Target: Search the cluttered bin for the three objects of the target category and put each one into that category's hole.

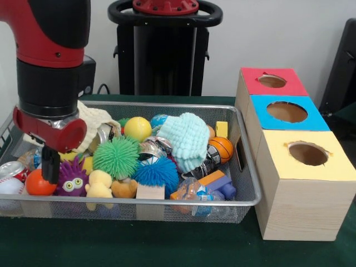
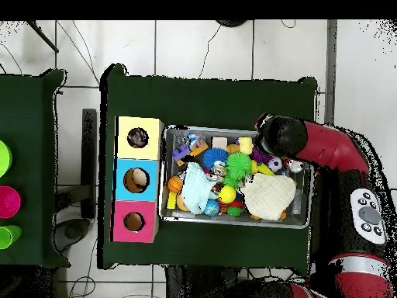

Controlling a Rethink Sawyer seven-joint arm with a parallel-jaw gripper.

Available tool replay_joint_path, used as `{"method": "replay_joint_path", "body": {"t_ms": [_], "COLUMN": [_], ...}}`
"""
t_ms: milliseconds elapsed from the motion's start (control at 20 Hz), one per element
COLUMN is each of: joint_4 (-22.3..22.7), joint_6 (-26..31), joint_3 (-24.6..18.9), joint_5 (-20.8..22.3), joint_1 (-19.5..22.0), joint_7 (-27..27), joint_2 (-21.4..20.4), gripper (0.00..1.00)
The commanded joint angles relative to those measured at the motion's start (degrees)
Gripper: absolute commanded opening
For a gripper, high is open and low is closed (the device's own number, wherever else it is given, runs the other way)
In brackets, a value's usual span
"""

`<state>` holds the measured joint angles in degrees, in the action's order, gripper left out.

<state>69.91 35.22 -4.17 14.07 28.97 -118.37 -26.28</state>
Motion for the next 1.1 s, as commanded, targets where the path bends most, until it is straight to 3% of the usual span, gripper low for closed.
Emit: {"method": "replay_joint_path", "body": {"t_ms": [50, 1100], "joint_4": [7.59, 4.53], "joint_6": [-2.94, 0.23], "joint_3": [-4.78, -3.10], "joint_5": [2.80, 2.34], "joint_1": [-0.93, -3.36], "joint_7": [3.20, 2.32], "joint_2": [2.72, 4.90], "gripper": [0.00, 0.00]}}
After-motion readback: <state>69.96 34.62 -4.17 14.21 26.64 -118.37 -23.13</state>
